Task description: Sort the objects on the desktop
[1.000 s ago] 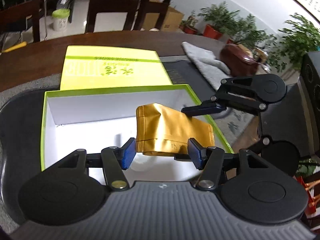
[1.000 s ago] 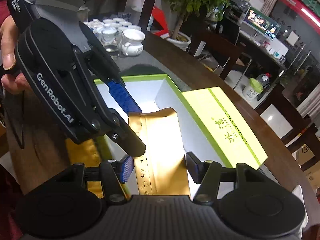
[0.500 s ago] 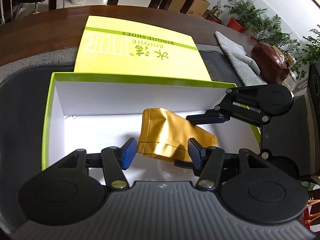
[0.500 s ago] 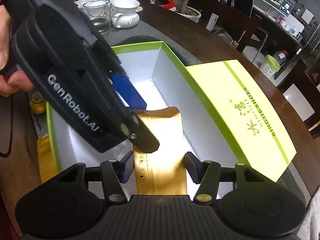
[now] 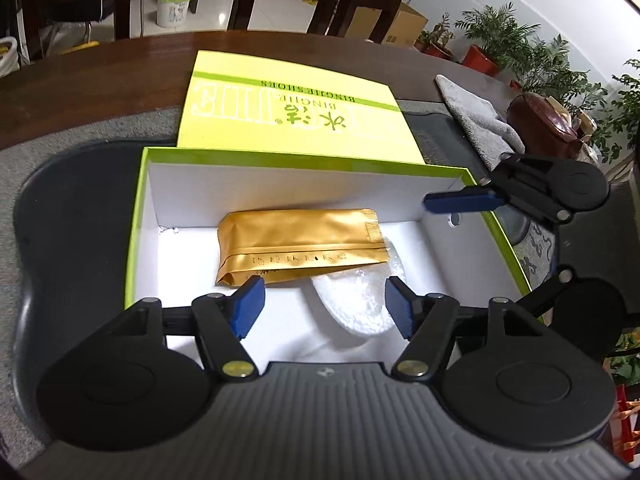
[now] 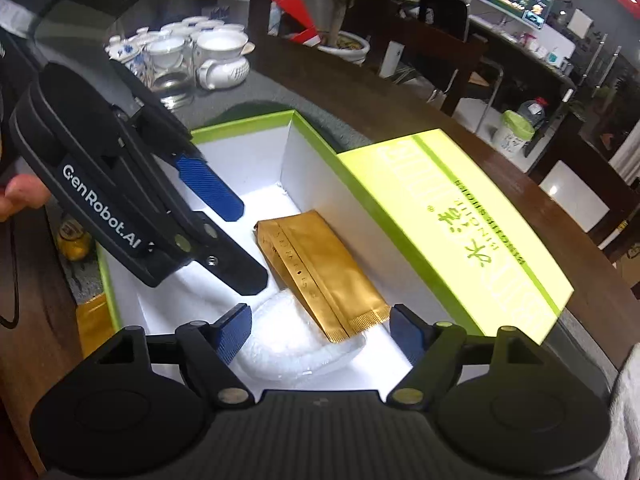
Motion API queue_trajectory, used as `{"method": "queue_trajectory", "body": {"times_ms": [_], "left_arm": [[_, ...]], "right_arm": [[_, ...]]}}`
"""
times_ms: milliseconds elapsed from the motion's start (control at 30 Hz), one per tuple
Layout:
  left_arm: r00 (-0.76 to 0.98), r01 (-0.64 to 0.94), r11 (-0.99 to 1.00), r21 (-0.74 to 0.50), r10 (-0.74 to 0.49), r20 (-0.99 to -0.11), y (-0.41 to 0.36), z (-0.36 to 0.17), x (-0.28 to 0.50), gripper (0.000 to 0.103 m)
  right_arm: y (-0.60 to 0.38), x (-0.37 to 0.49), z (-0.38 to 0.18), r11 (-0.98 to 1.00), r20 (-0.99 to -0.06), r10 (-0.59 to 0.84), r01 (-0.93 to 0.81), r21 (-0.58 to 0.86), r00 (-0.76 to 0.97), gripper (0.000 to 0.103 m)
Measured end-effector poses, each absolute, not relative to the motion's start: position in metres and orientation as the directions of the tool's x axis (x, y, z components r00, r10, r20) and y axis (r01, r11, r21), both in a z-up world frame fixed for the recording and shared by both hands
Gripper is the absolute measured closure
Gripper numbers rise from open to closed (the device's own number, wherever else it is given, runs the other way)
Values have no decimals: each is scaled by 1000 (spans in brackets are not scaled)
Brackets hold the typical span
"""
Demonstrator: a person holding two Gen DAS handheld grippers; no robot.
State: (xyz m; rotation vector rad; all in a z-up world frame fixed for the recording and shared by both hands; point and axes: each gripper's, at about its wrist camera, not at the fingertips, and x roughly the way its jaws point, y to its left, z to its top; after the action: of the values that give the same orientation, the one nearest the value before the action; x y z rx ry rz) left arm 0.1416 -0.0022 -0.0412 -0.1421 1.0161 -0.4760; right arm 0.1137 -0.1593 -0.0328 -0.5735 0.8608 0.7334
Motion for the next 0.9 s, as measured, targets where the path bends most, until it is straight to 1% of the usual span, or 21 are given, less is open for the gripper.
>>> {"method": "queue_trajectory", "body": {"times_ms": [67,233,300,500,900], "left_arm": [[447,322,890,-323,-444,-776,-2,-35,133,33],[479,334,891,-309,-442,-758,-2,-21,109,29],[491,339,891,-301,-441,-752,-3,-16,99,28],[516,356,891,-283,-440,-735,-3,-5,69,25],[525,355,891,-284,-441,-728,5,-8,20,24]], "right_arm": [[-165,106,-25,638,-814,342,-752,-165,469,20],[-177,84,-6,666,-776,370,-728,-161,510,18],[-181,75,0,673,-764,381,-723,-158,521,14],[-190,42,14,685,-732,406,-712,-153,548,14],[-206,-23,24,690,-701,446,-713,-126,556,14]]}}
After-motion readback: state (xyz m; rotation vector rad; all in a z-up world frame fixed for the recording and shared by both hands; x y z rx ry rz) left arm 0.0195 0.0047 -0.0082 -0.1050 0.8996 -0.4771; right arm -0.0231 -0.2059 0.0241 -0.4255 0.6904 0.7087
